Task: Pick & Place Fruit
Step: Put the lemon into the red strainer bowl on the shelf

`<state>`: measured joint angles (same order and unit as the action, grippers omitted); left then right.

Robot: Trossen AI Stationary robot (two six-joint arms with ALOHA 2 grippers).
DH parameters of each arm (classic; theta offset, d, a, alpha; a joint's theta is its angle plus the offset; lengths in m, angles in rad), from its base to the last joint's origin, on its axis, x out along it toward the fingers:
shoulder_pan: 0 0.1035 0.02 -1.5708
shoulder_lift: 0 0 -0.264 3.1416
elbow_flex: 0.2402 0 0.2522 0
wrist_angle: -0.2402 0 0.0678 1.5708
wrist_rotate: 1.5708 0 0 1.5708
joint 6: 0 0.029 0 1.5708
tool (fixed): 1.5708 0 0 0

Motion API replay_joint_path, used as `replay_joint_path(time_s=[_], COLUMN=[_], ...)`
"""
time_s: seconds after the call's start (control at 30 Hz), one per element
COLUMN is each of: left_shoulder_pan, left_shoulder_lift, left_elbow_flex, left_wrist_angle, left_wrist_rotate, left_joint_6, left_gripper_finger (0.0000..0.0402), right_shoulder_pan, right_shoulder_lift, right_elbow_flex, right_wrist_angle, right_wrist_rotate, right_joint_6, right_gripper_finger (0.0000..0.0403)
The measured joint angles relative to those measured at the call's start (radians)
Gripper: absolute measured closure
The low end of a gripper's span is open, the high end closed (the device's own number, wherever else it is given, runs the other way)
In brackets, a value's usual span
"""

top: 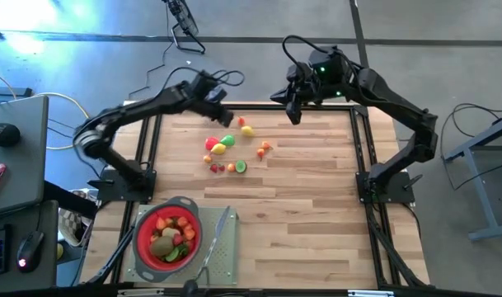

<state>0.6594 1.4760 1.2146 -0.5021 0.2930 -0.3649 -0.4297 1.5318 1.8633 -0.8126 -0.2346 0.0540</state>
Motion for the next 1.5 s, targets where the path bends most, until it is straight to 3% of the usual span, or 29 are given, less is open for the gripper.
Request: replay_joint_path(time_s=[0.23,0.4,0.57,0.63,1.07,1.3,1.5], left_shoulder_pan=[-0.056,-0.078,-0.087,-0.099,-0.126,-0.197,-0.295], left_shoulder_lift=[0.209,0.313,0.382,0.39,0.383,0.383,0.385], left_elbow_flex=[0.234,0.319,0.33,0.332,0.421,0.502,0.49], left_wrist_angle=[-0.045,-0.044,-0.081,-0.111,-0.137,-0.314,-0.448], left_wrist_rotate=[-0.18,-0.217,-0.218,-0.26,-0.248,-0.265,-0.373], left_joint_6=[0.019,-0.035,-0.101,-0.093,-0.128,-0.227,-0.349], left_gripper_finger=[0.0401,0.0401,0.0401,0.0401,0.0401,0.0401,0.0401], right_shoulder_pan=[-0.053,-0.099,-0.131,-0.143,-0.155,-0.155,-0.155], right_shoulder_lift=[0.0,0.0,0.0,0.0,0.0,0.001,0.001], right_elbow_flex=[0.0,0.0,0.0,0.0,0.0,0.0,0.0], right_wrist_angle=[-0.049,-0.095,-0.117,-0.118,-0.111,-0.115,-0.115], right_wrist_rotate=[-0.001,-0.002,-0.005,-0.005,-0.004,-0.004,-0.004], right_joint_6=[-0.074,-0.077,-0.084,-0.085,-0.078,-0.078,-0.104], right_gripper_finger=[0.0399,0.0399,0.0399,0.0399,0.0399,0.0399,0.0399])
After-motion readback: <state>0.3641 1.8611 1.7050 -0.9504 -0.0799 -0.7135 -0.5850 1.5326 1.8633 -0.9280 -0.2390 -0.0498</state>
